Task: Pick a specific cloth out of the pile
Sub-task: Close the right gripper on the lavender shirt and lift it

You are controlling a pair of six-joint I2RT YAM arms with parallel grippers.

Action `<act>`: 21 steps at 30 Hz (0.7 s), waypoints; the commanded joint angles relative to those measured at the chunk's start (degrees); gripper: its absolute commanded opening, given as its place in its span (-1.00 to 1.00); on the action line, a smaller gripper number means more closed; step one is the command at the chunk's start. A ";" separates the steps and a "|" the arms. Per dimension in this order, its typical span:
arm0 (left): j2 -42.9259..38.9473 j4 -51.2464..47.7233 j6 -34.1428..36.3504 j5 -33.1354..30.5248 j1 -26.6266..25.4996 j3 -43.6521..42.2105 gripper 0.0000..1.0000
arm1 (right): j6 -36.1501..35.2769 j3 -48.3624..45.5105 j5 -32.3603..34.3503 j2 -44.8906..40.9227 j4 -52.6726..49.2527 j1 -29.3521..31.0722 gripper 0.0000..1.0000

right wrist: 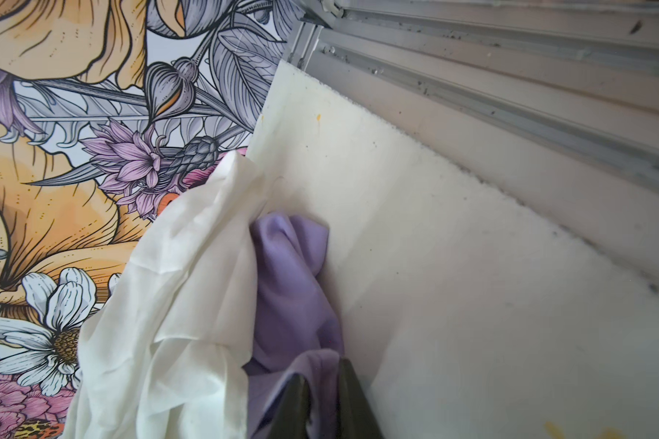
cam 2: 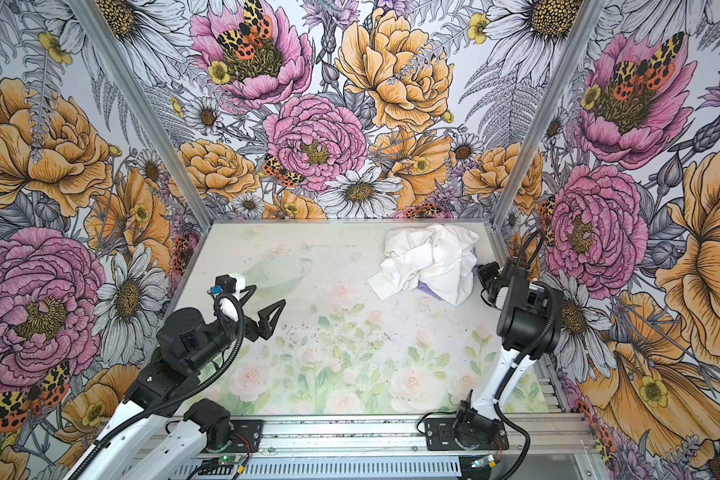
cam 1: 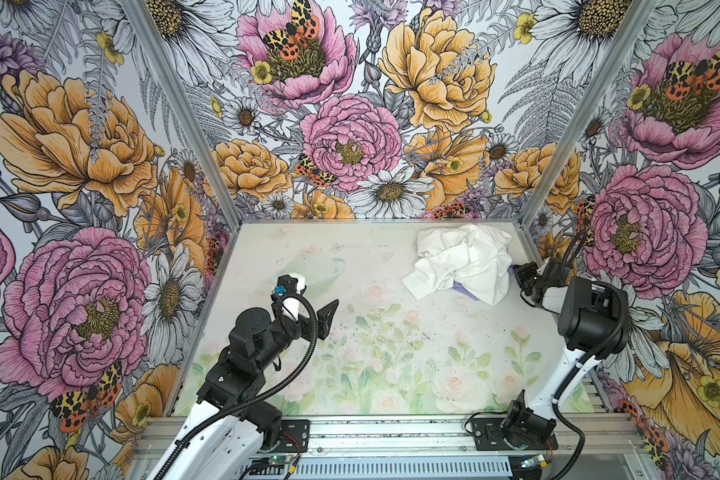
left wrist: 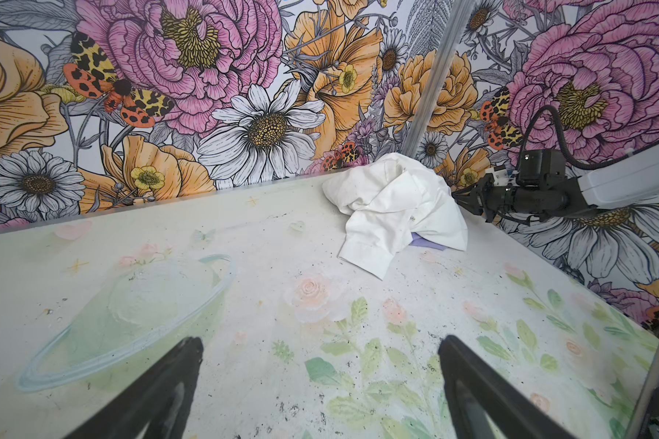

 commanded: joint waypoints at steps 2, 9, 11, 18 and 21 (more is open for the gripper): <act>-0.01 0.11 -0.16 1.23 0.56 -0.66 0.97 | 0.51 0.78 -1.10 -0.19 4.83 0.14 -0.90; -0.27 0.11 -0.12 1.23 0.51 -0.66 0.97 | 2.89 -1.42 -2.44 -3.76 10.79 0.33 -1.00; -0.36 0.11 -0.16 1.23 0.53 -0.66 0.97 | 3.44 -1.70 -3.03 -4.82 12.03 0.48 -1.00; -0.62 0.15 -0.21 1.42 0.55 -0.66 0.97 | 4.93 -1.26 -4.24 -9.92 13.61 1.71 -1.00; -0.93 0.11 -0.23 1.24 0.55 -0.75 0.97 | 5.64 -0.87 -4.37 -12.35 13.79 2.30 -1.00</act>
